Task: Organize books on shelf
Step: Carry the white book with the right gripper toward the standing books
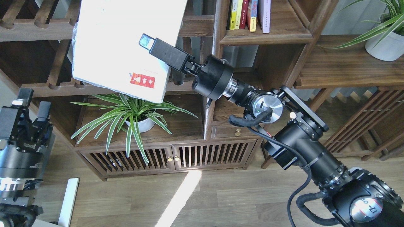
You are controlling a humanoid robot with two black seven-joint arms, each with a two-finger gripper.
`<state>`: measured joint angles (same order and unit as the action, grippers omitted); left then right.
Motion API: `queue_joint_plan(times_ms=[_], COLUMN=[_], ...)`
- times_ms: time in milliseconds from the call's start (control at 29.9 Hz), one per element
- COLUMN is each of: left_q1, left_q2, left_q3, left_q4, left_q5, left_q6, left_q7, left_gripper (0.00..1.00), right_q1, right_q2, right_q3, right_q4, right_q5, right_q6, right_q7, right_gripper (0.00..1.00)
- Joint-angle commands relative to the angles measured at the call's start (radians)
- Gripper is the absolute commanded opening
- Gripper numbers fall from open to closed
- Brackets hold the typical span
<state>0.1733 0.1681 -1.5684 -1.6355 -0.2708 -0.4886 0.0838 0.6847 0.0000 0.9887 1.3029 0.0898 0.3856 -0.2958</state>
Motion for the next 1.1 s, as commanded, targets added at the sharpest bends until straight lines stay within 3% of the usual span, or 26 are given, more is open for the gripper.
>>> queue_joint_plan(times_ms=[0,67,435,1070], left_q1=[0.0,-0.002,-0.025,0.017], left_q2=[0.014,0.03,0.08,0.131], left_q3=[-0.038,-0.039,-0.042,0.025], left_q4=[0.06,0.098,0.261,0.309], left_q5=[-0.001,-0.001,-0.001,0.004], left_q6=[0.0,0.0,0.0,0.0], left_q7=[0.008,0.008,0.01,0.013], left_gripper=[0.85,0.85,0.85,0.89], right_q1=[-0.001,-0.002,-0.056,-0.088], right_q2=[0.0,-0.024,-0.463,-0.767], right_q3=[0.007,0.011,0.06,0.198], right_q4=[0.007,0.012,0.016,0.024], right_q5=[-0.001,-0.001,-0.001,-0.001], right_q6=[-0.001,0.002,0.103,0.103], right_q7=[-0.002,-0.002,-0.002,-0.003], right_gripper=[0.18,0.18,0.18,0.16])
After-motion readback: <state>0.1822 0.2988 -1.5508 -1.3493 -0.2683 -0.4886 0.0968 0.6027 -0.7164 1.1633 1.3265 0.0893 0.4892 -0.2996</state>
